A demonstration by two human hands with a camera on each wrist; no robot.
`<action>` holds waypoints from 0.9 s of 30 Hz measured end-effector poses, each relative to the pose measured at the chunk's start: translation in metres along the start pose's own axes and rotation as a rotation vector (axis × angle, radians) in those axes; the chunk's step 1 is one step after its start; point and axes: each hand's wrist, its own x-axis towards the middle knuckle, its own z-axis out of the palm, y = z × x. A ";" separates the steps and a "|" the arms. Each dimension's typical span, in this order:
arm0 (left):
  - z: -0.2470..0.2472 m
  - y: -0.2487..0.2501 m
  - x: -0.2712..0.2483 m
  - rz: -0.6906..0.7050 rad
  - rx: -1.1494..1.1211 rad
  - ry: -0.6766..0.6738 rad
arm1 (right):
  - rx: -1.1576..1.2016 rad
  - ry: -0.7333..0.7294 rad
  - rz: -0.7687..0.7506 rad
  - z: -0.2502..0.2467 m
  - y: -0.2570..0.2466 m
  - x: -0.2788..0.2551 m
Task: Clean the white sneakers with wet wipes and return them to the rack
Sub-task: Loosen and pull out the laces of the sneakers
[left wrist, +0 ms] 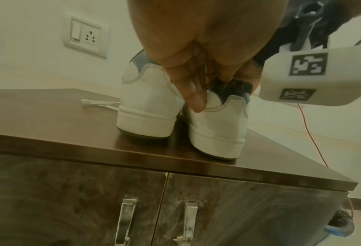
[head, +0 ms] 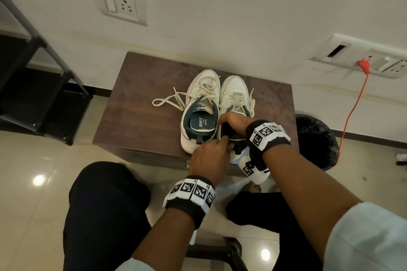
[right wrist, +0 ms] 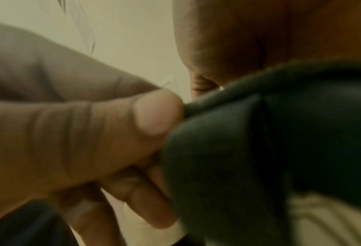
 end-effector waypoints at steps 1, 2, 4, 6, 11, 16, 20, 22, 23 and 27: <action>0.000 -0.001 0.000 0.001 -0.001 0.009 | 0.002 -0.002 0.003 0.000 -0.002 0.000; 0.000 0.000 0.000 -0.004 -0.001 0.015 | -0.006 -0.004 0.000 -0.001 -0.003 0.001; -0.001 0.001 0.000 -0.019 0.008 0.004 | -0.079 0.002 -0.028 -0.001 -0.003 0.002; -0.002 0.002 0.000 -0.018 0.034 -0.009 | -0.232 0.019 -0.084 -0.003 -0.003 0.001; -0.002 0.003 0.000 -0.014 0.086 0.009 | -0.612 -0.071 -0.223 -0.018 0.002 -0.017; -0.003 0.006 -0.001 -0.032 0.042 -0.018 | -0.889 0.045 -0.382 -0.026 0.019 -0.028; -0.004 0.006 0.000 -0.034 0.034 -0.028 | -0.956 0.213 -0.393 -0.030 0.024 -0.033; -0.003 0.007 0.000 -0.044 0.043 -0.045 | -0.833 0.267 -0.308 -0.033 0.029 -0.029; -0.003 0.007 0.000 -0.049 0.047 -0.051 | -0.762 0.280 -0.262 -0.033 0.031 -0.027; -0.004 0.007 0.000 -0.055 0.048 -0.065 | -0.700 0.342 -0.180 -0.026 0.037 -0.017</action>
